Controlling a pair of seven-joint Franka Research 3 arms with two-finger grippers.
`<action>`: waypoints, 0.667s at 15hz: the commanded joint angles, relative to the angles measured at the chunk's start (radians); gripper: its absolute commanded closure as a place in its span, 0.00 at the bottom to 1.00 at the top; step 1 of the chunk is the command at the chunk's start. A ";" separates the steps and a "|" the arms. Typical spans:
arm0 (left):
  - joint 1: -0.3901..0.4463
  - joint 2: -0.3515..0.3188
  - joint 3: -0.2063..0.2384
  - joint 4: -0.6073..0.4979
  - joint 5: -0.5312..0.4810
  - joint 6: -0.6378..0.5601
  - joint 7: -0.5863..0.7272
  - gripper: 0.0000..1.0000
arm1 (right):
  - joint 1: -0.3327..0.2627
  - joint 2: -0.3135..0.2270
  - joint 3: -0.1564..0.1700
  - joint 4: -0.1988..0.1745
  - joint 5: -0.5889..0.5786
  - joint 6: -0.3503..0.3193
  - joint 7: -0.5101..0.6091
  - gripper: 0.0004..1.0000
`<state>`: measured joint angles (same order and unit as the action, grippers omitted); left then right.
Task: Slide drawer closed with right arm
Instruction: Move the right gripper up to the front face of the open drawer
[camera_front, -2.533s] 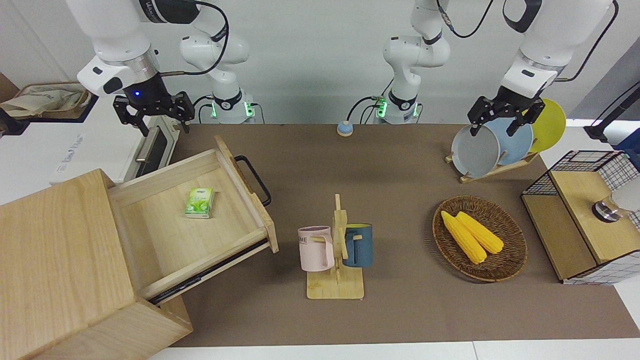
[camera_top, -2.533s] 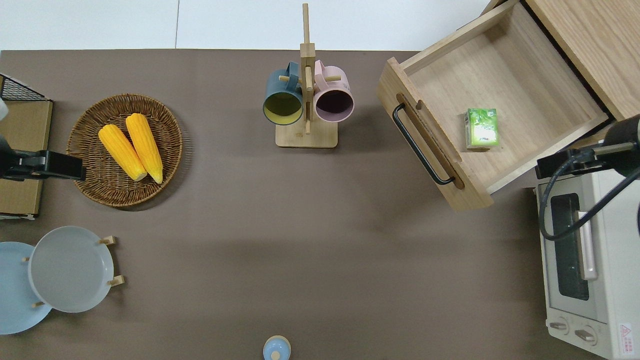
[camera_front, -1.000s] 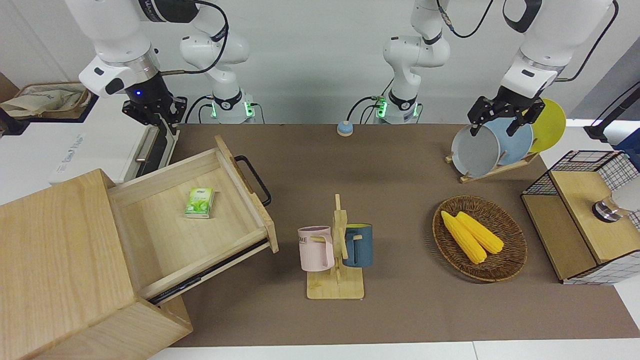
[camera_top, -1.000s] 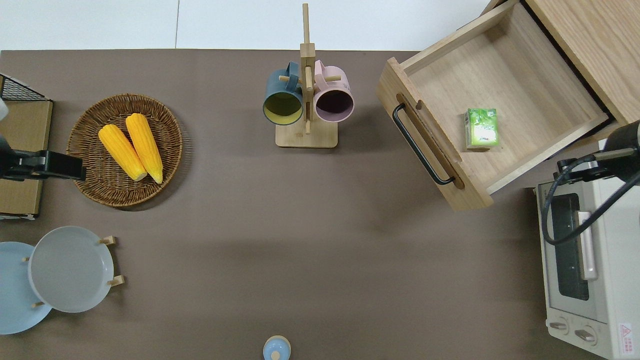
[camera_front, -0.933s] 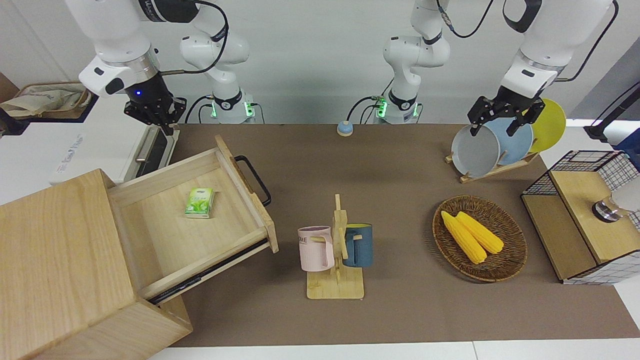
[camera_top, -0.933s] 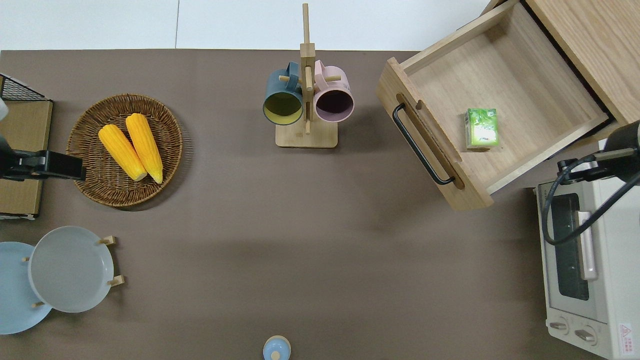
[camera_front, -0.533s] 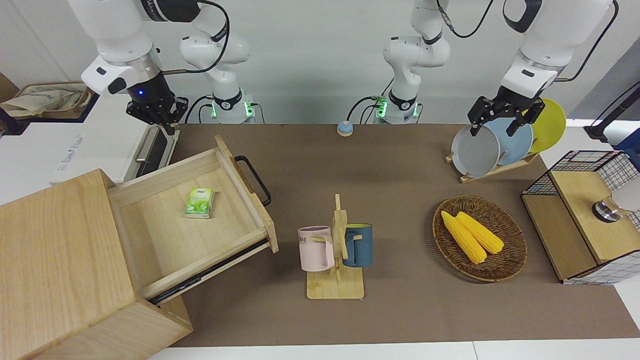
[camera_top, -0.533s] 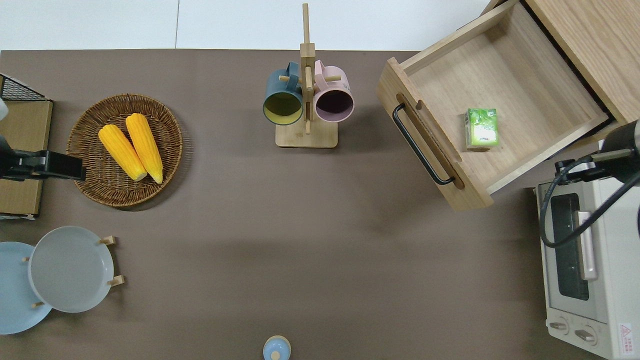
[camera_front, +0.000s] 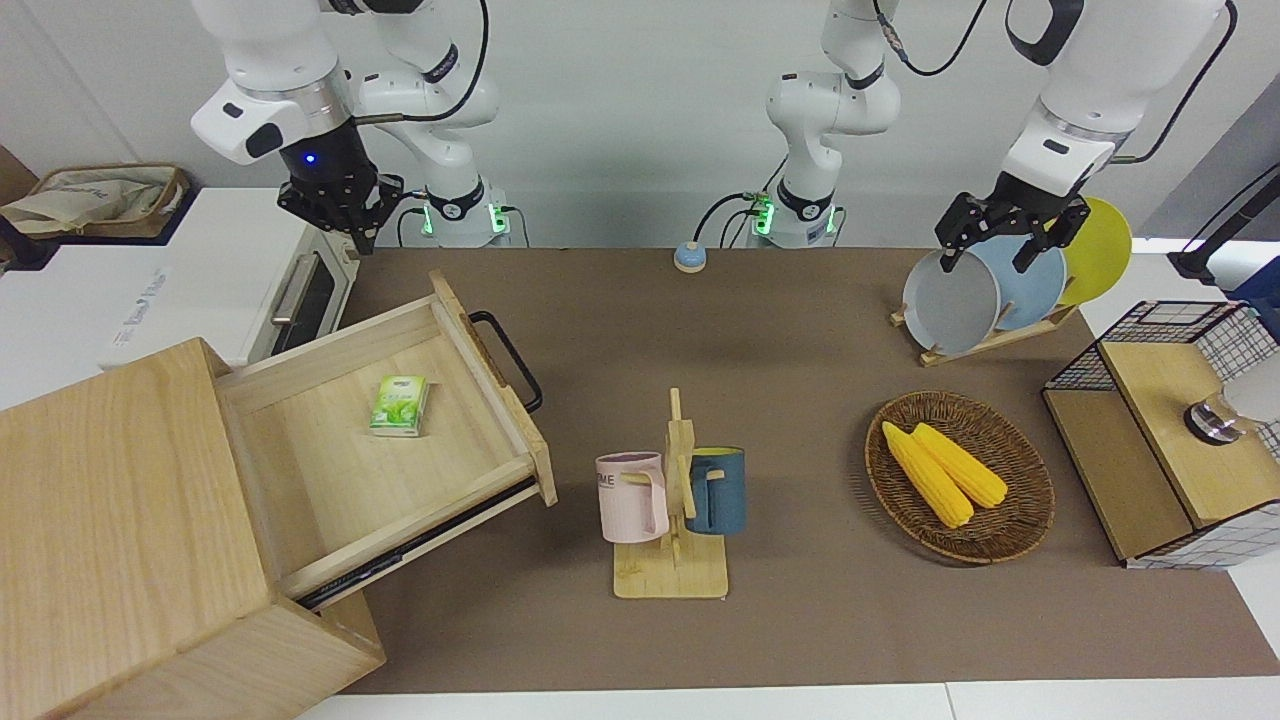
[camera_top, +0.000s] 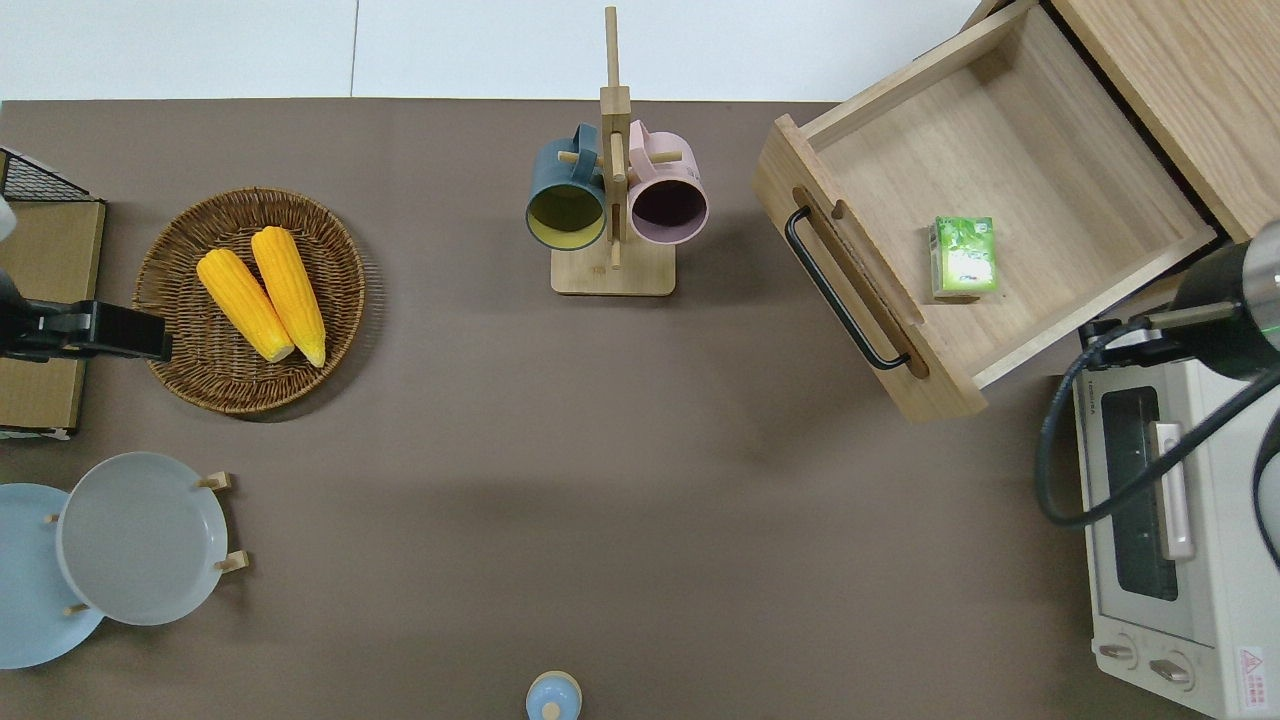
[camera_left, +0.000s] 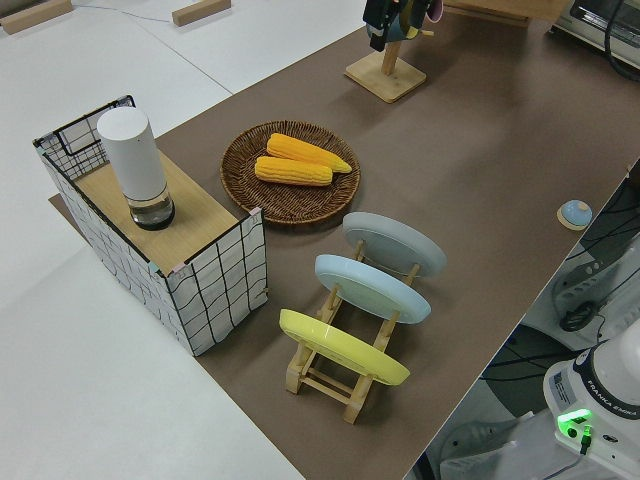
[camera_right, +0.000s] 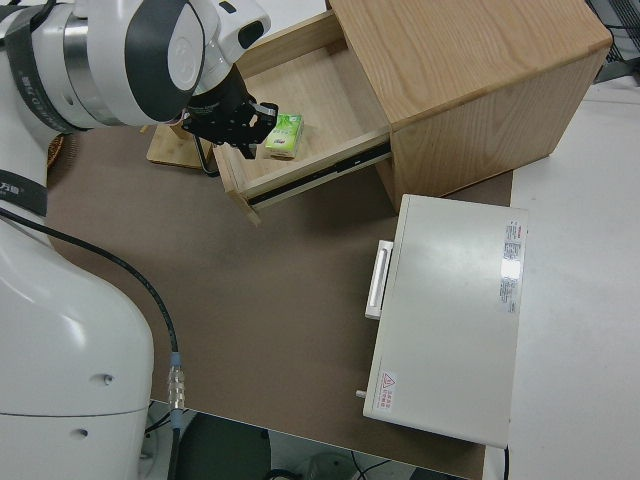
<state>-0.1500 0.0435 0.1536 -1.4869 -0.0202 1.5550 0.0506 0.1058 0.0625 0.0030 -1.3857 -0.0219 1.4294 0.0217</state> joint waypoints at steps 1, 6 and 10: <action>-0.017 0.013 0.017 0.020 0.012 0.000 0.008 0.00 | 0.075 0.002 -0.005 0.039 0.002 -0.026 0.140 1.00; -0.017 0.013 0.017 0.020 0.011 0.000 0.008 0.00 | 0.155 0.007 -0.001 0.039 0.051 -0.001 0.352 1.00; -0.017 0.013 0.017 0.020 0.012 0.000 0.008 0.00 | 0.233 0.040 -0.001 0.040 0.051 0.048 0.522 1.00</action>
<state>-0.1500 0.0435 0.1536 -1.4869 -0.0202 1.5550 0.0506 0.2918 0.0684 0.0054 -1.3606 0.0083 1.4378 0.4220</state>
